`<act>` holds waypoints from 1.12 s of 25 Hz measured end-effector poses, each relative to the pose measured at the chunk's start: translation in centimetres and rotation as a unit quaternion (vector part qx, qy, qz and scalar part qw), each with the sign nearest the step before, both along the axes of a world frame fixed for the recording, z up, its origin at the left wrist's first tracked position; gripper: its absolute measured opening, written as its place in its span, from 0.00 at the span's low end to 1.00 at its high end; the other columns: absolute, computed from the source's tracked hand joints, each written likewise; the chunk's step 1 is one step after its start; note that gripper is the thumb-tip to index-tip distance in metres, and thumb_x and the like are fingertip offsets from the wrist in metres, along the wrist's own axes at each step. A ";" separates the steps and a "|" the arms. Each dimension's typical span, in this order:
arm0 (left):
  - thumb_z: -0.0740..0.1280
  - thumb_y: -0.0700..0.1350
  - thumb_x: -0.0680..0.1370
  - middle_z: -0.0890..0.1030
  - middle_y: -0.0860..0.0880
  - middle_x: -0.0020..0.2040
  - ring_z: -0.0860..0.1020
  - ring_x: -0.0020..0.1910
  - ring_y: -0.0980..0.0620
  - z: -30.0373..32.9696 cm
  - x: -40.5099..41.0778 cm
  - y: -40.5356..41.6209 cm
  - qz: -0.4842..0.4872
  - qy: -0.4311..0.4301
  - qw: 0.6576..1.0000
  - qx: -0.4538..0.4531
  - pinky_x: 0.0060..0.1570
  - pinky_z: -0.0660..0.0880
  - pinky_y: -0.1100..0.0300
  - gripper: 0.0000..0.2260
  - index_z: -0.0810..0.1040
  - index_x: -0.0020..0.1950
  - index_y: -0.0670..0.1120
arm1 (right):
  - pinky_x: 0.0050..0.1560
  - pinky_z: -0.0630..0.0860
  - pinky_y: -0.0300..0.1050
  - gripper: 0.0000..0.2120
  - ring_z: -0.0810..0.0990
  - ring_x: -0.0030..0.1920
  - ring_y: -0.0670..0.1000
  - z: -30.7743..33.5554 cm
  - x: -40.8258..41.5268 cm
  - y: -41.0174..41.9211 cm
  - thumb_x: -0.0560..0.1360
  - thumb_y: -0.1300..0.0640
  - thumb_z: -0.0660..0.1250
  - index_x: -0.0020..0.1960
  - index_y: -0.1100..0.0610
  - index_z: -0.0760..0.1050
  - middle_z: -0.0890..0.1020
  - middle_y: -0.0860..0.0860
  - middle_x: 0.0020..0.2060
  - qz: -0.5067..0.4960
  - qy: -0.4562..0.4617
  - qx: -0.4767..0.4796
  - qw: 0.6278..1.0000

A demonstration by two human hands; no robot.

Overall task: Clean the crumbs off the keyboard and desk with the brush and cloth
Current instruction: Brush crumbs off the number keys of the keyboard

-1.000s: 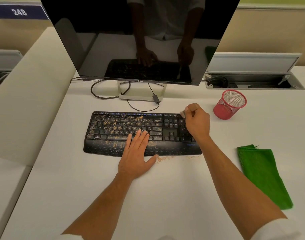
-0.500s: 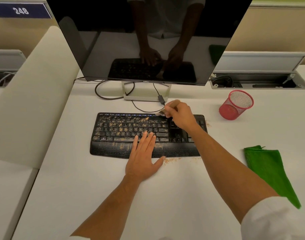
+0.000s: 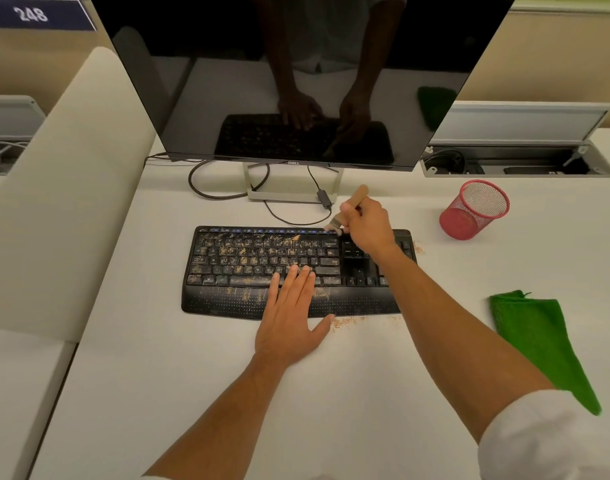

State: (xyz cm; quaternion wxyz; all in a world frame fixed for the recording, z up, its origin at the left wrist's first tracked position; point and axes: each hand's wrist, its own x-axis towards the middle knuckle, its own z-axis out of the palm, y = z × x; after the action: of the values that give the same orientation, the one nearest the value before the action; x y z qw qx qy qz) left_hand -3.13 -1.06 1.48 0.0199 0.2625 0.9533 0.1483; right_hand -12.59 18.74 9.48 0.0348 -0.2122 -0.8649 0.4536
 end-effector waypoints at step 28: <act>0.54 0.66 0.80 0.55 0.49 0.81 0.45 0.80 0.51 -0.2 0.0 -0.1 -0.003 0.018 1.000 0.002 0.77 0.43 0.45 0.36 0.57 0.80 0.44 | 0.39 0.78 0.50 0.10 0.81 0.37 0.53 -1.7 2.3 -2.0 0.83 0.50 0.58 0.51 0.56 0.72 0.82 0.51 0.37 -0.001 0.082 0.137 0.987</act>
State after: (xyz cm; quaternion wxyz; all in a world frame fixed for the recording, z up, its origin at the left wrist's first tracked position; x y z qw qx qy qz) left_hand -3.11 -1.19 1.23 0.0031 0.2683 0.9523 0.1454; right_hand -10.32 16.70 7.73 0.1346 -0.1691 -0.9128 0.3465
